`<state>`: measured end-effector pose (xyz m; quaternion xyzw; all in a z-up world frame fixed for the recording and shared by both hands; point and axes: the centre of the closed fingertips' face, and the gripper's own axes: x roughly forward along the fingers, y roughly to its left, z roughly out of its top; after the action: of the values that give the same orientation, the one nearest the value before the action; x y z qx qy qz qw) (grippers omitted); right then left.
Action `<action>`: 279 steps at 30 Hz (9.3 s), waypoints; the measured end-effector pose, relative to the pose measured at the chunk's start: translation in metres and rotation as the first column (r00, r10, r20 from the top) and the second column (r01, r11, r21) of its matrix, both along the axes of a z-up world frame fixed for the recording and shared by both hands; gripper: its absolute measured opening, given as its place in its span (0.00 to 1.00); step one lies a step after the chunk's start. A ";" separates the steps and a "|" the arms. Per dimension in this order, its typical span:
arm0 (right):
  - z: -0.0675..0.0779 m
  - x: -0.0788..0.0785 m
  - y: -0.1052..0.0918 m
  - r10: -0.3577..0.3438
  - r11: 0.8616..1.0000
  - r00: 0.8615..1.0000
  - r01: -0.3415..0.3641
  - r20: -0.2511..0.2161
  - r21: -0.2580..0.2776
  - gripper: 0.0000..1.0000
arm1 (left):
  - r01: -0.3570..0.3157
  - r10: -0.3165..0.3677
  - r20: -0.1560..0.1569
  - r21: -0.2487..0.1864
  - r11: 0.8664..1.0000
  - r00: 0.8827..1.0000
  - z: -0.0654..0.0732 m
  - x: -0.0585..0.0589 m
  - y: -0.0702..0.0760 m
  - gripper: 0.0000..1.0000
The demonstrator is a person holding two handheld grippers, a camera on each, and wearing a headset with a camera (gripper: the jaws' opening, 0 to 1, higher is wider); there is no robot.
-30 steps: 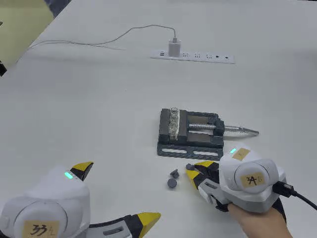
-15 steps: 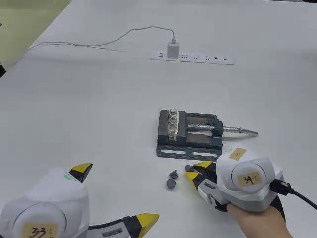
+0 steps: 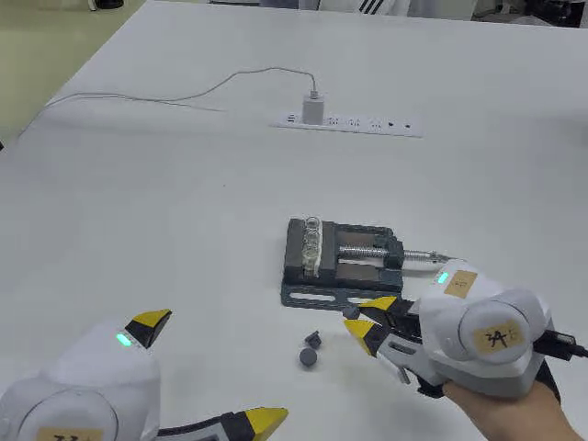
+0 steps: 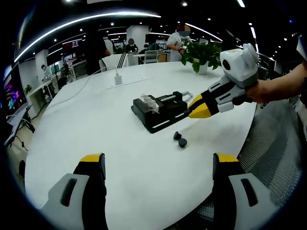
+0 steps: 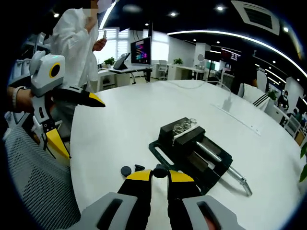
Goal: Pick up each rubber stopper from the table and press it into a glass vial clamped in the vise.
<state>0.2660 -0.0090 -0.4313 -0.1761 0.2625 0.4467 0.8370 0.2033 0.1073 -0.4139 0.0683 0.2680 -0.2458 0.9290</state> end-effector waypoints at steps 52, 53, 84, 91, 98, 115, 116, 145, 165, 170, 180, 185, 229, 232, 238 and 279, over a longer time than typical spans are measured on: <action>0.042 -0.079 0.010 0.512 0.804 0.833 -0.550 -0.209 -0.226 0.08 | 0.639 -0.672 0.084 0.242 0.730 0.736 0.023 -0.006 -0.113 0.09; 0.043 -0.079 0.010 0.514 0.803 0.832 -0.552 -0.208 -0.226 0.08 | 0.646 -0.678 0.083 0.241 0.725 0.730 0.024 -0.007 -0.114 0.09; 0.046 -0.077 0.005 0.538 0.799 0.824 -0.566 -0.181 -0.204 0.22 | 0.602 -0.605 0.068 0.071 0.796 0.793 0.024 -0.009 -0.114 0.04; 0.054 -0.076 0.005 0.555 0.809 0.817 -0.574 -0.156 -0.129 0.21 | 0.588 -0.587 0.085 0.008 0.809 0.805 0.028 -0.007 -0.112 0.04; 0.054 -0.080 0.007 0.566 0.804 0.809 -0.584 -0.159 -0.113 0.16 | 0.600 -0.596 0.100 -0.007 0.800 0.797 0.031 -0.009 -0.114 0.04; 0.053 -0.083 0.009 0.588 0.784 0.793 -0.607 -0.159 -0.126 0.11 | 0.600 -0.595 0.108 -0.018 0.800 0.796 0.033 -0.010 -0.117 0.04; 0.053 -0.083 0.009 0.589 0.784 0.793 -0.608 -0.158 -0.128 0.11 | 0.601 -0.596 0.108 -0.017 0.799 0.796 0.033 -0.010 -0.117 0.04; 0.046 -0.087 0.000 0.572 0.789 0.796 -0.600 -0.199 -0.134 0.07 | 0.612 -0.609 0.111 0.006 0.791 0.785 0.024 -0.016 -0.125 0.05; 0.037 -0.087 -0.003 0.562 0.787 0.797 -0.598 -0.222 -0.154 0.07 | 0.499 -0.500 0.090 0.039 0.866 0.861 0.008 -0.002 -0.094 0.53; 0.036 -0.085 -0.003 0.560 0.788 0.799 -0.595 -0.219 -0.158 0.07 | 0.417 -0.419 0.075 0.042 0.908 0.905 0.002 0.006 -0.077 0.80; 0.033 -0.084 -0.005 0.552 0.791 0.802 -0.590 -0.229 -0.160 0.07 | 0.326 -0.327 0.034 0.019 0.945 0.944 -0.003 0.013 -0.054 0.99; 0.031 -0.081 -0.007 0.547 0.792 0.803 -0.588 -0.236 -0.165 0.07 | 0.308 -0.308 0.046 0.011 0.951 0.950 -0.001 0.015 -0.051 0.99; 0.046 0.042 0.003 0.592 0.653 0.759 -0.648 -0.270 -0.391 0.07 | 0.271 -0.270 0.036 -0.018 0.962 0.962 -0.010 0.015 -0.047 0.99; 0.048 0.049 0.007 0.593 0.644 0.756 -0.652 -0.277 -0.400 0.07 | 0.271 -0.271 0.033 -0.023 0.962 0.962 -0.012 0.014 -0.048 0.99; 0.051 0.067 0.018 0.610 0.608 0.739 -0.669 -0.287 -0.428 0.07 | 0.267 -0.266 0.031 -0.029 0.963 0.963 -0.013 0.017 -0.047 0.99; 0.014 0.113 0.056 0.638 0.439 0.665 -0.728 -0.389 -0.526 0.06 | 0.254 -0.256 -0.015 -0.065 0.965 0.967 -0.026 0.024 -0.045 0.99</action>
<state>0.3787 0.0466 -0.4169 -0.5120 0.3594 0.6375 0.4498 0.2274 0.0626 -0.4399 0.0704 0.2601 -0.3722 0.8881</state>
